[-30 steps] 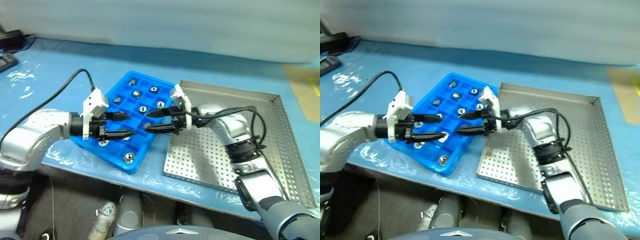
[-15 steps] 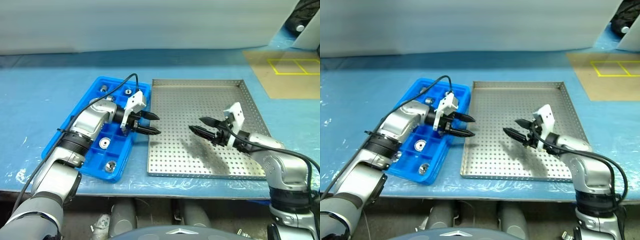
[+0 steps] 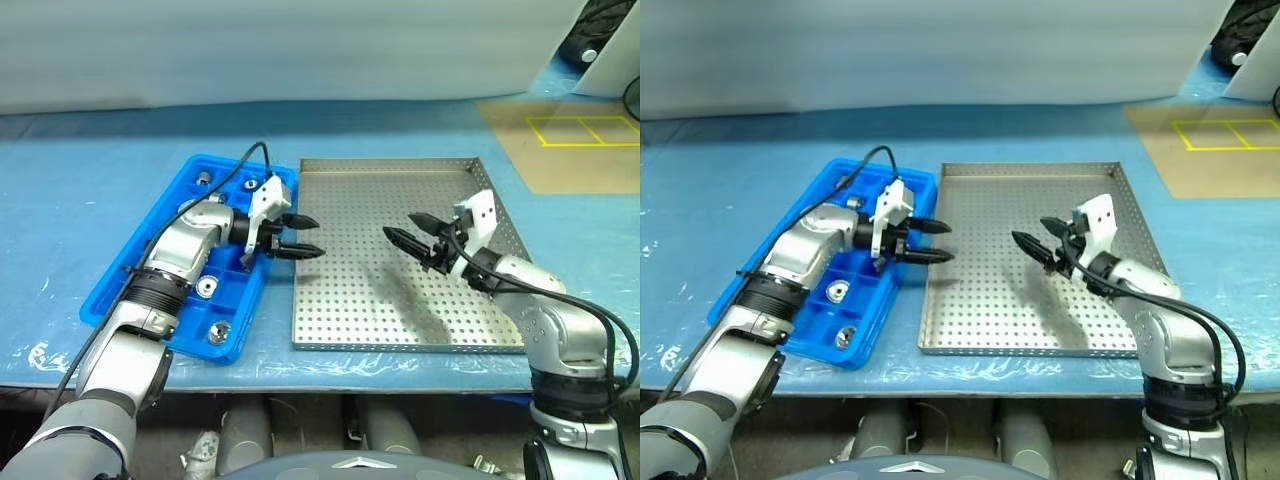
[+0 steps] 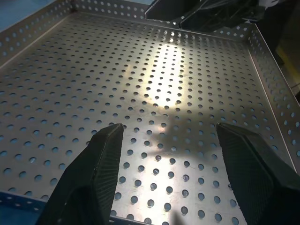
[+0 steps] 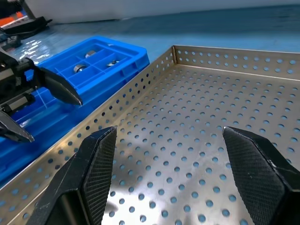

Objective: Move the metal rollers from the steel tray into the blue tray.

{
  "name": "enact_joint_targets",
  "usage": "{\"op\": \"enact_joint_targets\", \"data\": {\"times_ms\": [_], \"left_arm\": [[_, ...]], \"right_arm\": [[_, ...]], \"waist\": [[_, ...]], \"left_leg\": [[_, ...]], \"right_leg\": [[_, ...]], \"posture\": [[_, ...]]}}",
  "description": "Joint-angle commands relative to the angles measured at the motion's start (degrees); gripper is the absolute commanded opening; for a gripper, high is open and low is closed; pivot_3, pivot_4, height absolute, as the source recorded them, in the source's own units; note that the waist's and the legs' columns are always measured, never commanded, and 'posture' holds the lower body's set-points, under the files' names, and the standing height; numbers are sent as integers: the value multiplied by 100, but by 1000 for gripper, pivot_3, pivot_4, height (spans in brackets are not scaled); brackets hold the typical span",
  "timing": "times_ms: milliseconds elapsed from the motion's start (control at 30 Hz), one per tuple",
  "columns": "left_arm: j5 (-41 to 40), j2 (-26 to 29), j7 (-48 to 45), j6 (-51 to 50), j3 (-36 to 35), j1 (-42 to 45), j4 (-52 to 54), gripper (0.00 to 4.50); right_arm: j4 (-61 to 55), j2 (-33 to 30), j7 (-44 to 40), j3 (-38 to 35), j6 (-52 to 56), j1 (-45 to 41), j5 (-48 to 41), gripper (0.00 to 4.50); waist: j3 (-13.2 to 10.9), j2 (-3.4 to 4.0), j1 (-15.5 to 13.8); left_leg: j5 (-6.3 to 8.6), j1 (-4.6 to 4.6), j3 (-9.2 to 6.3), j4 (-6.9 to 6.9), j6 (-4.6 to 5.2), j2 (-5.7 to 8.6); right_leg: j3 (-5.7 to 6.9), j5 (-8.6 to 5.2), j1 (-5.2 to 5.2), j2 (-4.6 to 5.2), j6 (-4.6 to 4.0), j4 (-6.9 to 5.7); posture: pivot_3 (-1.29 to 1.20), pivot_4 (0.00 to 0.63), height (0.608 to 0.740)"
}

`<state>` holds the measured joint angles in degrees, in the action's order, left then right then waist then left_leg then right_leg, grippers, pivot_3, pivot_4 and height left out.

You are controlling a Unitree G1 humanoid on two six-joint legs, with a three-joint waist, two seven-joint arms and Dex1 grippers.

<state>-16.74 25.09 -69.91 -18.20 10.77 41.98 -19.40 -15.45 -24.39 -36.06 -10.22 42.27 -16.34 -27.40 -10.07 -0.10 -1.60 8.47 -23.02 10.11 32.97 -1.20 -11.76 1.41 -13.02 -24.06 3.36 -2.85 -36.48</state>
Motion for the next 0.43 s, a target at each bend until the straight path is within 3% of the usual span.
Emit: {"op": "enact_joint_targets", "data": {"times_ms": [33,433], "left_arm": [[-121,40,436,-90,-401,-145,436,3337],[-245,226,1223,-452,-950,-748,1121,3337]], "right_arm": [[359,73,18,166,-440,-355,125,3703],[1264,311,-74,443,-1148,-886,256,3703]], "waist": [[0,1,-28],[-1,3,-173]], "left_leg": [[0,-1,0,0,0,-1],[4,-5,0,-3,6,-4]], "right_leg": [[0,0,0,0,0,2],[2,0,-3,4,0,4]], "posture": [[-127,150,740],[-38,150,740]]}}
